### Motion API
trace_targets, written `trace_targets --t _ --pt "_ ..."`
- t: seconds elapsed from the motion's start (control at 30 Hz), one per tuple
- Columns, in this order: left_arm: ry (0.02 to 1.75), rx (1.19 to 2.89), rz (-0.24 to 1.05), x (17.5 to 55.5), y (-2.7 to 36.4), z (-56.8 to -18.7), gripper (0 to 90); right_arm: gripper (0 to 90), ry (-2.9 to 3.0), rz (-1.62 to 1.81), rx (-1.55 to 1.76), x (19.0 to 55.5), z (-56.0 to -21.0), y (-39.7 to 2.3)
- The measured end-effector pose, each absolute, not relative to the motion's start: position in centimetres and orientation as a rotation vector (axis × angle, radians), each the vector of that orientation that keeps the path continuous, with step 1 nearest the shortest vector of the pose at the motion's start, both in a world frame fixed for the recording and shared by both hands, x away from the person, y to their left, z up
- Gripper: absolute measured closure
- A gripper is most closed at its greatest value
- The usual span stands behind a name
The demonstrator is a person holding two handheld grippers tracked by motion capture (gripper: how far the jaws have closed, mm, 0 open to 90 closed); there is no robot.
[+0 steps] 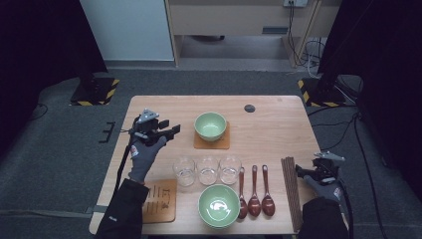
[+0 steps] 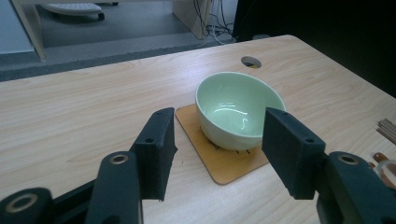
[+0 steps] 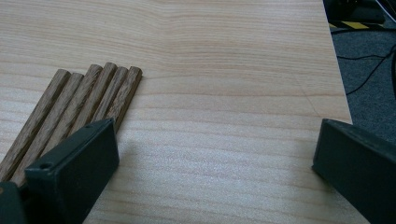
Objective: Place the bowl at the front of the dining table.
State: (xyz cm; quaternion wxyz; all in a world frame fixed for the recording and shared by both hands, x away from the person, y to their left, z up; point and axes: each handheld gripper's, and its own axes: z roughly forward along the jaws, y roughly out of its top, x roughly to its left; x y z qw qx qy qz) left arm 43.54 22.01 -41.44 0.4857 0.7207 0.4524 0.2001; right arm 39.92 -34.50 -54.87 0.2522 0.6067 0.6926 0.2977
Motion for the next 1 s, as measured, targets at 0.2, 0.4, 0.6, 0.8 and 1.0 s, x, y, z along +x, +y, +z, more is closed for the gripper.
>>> trace_targets --t 0.2,0.4,0.6,0.8,1.0 --pt "1.113 1.715 0.489 41.0 23.6 -42.5 42.5 0.6 1.874 0.809 1.655 39.9 -54.9 -34.5" --pt "1.147 1.709 0.495 39.3 25.0 -44.1 41.2 2.0 1.860 0.807 1.664 39.8 -54.8 -34.4" --pt "1.184 1.730 0.504 38.1 25.8 -45.9 39.8 5.2 1.833 0.805 1.679 39.6 -54.8 -34.5" --pt "1.246 1.779 0.548 37.9 26.9 -48.0 38.4 7.4 1.785 0.804 1.672 39.3 -54.4 -34.7" --pt "1.337 1.814 0.584 38.3 28.5 -50.1 36.9 7.6 1.768 0.819 1.667 39.0 -53.9 -34.6"
